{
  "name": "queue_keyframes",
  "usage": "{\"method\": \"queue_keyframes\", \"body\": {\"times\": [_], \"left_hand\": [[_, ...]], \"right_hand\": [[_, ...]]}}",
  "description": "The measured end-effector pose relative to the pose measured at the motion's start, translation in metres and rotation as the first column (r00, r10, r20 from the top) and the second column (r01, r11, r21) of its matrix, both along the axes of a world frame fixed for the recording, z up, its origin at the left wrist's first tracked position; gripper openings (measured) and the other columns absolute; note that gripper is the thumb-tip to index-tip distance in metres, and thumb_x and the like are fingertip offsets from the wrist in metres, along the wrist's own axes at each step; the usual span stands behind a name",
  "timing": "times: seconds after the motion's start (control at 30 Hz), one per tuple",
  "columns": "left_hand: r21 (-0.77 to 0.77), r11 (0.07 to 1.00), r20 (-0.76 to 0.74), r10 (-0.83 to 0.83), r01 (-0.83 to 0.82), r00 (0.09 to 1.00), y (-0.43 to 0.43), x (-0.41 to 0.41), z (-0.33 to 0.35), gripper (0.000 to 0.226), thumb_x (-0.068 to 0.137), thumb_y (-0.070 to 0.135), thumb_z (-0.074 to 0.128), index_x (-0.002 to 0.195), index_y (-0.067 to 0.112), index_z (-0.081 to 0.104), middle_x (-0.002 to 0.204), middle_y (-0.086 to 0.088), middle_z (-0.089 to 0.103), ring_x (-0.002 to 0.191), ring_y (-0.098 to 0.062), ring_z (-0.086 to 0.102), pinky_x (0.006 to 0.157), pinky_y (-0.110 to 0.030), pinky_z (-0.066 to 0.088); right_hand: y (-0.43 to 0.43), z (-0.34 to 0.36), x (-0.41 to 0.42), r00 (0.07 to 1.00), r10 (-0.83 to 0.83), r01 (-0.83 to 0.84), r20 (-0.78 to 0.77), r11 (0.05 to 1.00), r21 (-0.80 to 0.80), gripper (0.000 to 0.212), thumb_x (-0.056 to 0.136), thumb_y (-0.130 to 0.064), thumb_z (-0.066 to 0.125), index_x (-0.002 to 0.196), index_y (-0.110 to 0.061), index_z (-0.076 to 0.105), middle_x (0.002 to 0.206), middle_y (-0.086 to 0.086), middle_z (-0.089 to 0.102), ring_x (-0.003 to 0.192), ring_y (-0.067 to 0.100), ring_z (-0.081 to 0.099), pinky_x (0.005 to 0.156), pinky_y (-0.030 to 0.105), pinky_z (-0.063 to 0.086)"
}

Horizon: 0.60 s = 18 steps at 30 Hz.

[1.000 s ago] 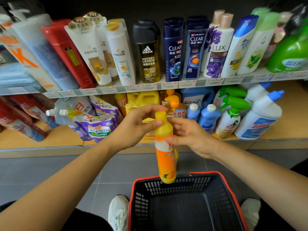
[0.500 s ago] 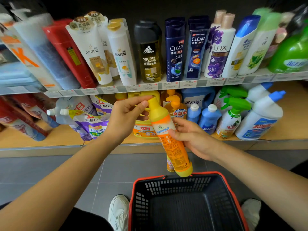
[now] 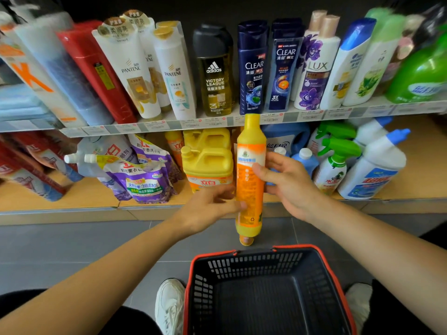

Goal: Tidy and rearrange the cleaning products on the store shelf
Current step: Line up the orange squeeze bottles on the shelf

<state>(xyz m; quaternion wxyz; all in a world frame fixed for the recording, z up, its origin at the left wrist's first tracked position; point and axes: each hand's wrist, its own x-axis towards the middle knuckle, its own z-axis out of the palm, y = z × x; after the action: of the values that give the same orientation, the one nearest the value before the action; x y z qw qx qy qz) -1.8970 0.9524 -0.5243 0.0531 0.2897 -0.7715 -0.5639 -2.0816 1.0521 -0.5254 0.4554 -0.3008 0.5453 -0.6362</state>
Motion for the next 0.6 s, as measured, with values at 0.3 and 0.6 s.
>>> {"method": "queue_keyframes", "body": {"times": [0.3, 0.6], "left_hand": [[0.232, 0.964, -0.025, 0.135, -0.126, 0.991, 0.009, -0.008, -0.004, 0.041, 0.08, 0.015, 0.084, 0.115, 0.011, 0.063, 0.118, -0.016, 0.069, 0.101, -0.027, 0.07, 0.094, -0.049, 0.055], [0.323, 0.902, -0.256, 0.375, -0.287, 0.891, -0.003, -0.008, 0.018, 0.049, 0.069, 0.011, 0.083, 0.115, 0.01, 0.064, 0.12, -0.015, 0.064, 0.103, -0.026, 0.072, 0.078, -0.04, 0.063]], "right_hand": [[0.008, 0.009, -0.009, 0.968, -0.103, 0.117, 0.231, 0.992, -0.047, 0.045, 0.086, -0.031, 0.067, 0.127, -0.012, 0.063, 0.119, 0.011, 0.071, 0.109, 0.024, 0.069, 0.075, 0.038, 0.06], [0.03, -0.005, -0.018, 0.952, -0.273, 0.299, -0.139, 0.926, 0.23, 0.026, 0.089, -0.036, 0.072, 0.085, -0.01, 0.074, 0.083, 0.013, 0.076, 0.072, 0.026, 0.076, 0.061, 0.031, 0.061]]}}
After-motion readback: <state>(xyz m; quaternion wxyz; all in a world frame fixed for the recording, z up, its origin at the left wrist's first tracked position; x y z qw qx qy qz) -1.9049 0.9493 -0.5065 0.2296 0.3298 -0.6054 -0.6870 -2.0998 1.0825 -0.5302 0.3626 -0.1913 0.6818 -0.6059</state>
